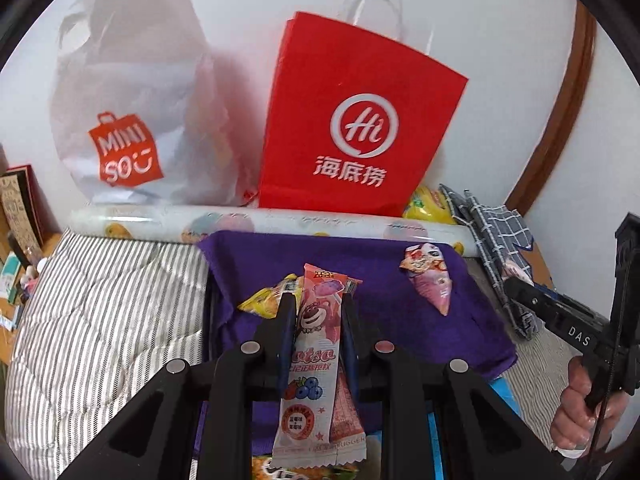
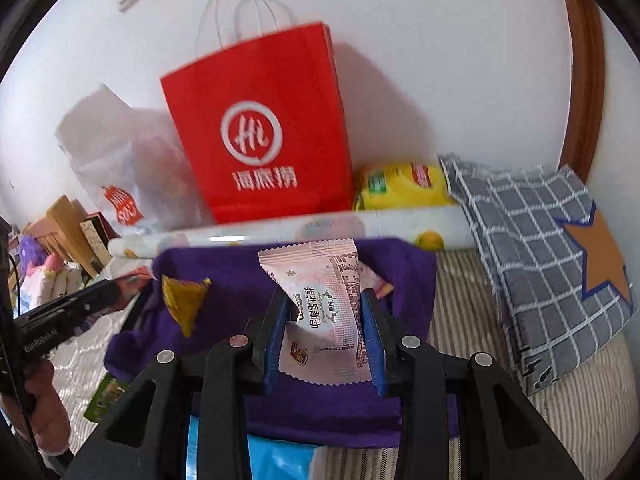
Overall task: Organize snacks
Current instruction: 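Carry the pink wafer packet and Lotso snack stick with both tools over the purple towel, then open the right tool to drop the wafer packet on the towel while the left lowers the Lotso stick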
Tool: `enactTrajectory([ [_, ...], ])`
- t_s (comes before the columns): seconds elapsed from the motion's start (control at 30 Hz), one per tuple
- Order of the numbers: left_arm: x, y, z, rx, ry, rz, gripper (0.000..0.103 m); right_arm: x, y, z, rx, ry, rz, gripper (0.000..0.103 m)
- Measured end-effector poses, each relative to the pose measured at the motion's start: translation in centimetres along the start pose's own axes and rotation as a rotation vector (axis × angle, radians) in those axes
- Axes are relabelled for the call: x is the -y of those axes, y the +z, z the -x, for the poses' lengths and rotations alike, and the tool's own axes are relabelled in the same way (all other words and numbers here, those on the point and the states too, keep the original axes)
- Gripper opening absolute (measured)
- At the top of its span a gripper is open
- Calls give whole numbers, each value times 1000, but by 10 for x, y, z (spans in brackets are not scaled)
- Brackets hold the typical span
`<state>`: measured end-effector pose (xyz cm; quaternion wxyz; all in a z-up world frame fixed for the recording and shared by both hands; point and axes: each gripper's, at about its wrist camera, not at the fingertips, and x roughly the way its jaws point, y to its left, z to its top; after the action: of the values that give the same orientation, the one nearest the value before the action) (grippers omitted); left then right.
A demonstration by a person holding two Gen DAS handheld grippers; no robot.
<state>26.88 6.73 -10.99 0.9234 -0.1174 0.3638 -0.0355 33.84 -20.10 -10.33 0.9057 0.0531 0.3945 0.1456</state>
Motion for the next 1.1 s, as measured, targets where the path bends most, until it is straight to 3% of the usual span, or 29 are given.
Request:
enactTrajectory([
  [0.43,-24,-4,-4,38,-13,105,20,5,-10,-15,-4,14,4,36],
  [0.83,-27,-9,-18,-9,-8,136,20,11,-17,-43,-97,-40,-4,36],
  [1.1,-23,-13,-24,-43,-3,125,20,12,-17,-41,-96,-45,-13,36],
])
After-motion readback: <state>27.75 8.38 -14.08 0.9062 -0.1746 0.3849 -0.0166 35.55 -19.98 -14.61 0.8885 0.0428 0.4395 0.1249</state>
